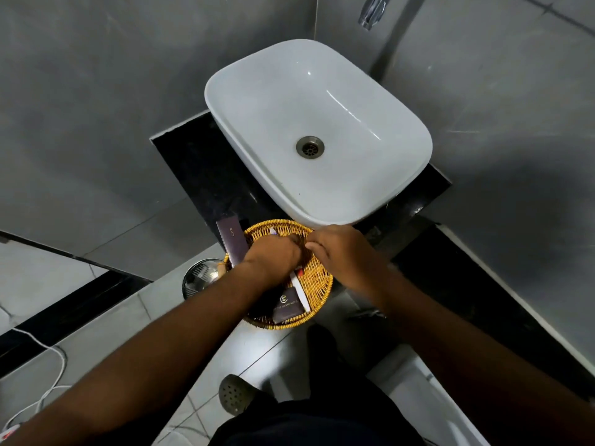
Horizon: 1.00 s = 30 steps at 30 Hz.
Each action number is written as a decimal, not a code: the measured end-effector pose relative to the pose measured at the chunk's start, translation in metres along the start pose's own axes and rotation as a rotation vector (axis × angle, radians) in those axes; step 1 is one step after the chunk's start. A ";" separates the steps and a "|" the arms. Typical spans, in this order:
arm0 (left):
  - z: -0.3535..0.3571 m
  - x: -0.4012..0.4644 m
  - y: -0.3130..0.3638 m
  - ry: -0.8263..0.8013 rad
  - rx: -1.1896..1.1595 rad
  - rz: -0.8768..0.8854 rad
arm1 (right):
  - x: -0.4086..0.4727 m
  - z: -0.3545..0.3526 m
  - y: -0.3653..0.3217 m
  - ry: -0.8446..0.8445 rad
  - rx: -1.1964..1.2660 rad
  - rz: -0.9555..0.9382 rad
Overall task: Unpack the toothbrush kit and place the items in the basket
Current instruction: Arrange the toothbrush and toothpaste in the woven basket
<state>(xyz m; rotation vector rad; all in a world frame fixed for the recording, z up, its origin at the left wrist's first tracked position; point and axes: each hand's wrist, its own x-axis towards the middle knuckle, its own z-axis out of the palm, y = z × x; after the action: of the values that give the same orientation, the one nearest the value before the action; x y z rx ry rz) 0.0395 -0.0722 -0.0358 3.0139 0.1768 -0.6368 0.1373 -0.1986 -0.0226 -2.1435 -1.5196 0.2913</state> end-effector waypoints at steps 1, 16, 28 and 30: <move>0.000 0.001 -0.001 -0.027 0.039 0.044 | 0.001 0.001 0.001 -0.006 -0.006 0.000; 0.016 0.013 0.024 0.156 -0.320 -0.076 | -0.007 -0.013 0.000 0.006 -0.061 0.130; 0.025 -0.016 0.022 0.188 -0.489 -0.487 | -0.010 0.007 -0.012 -0.268 -0.255 0.160; 0.023 -0.016 0.026 0.114 -0.401 -0.461 | -0.011 0.012 -0.026 -0.318 -0.314 0.100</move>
<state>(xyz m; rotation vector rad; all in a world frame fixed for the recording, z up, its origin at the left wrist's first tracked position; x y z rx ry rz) 0.0185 -0.1019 -0.0494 2.6223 0.9040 -0.3880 0.1066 -0.1993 -0.0211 -2.5196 -1.7285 0.4743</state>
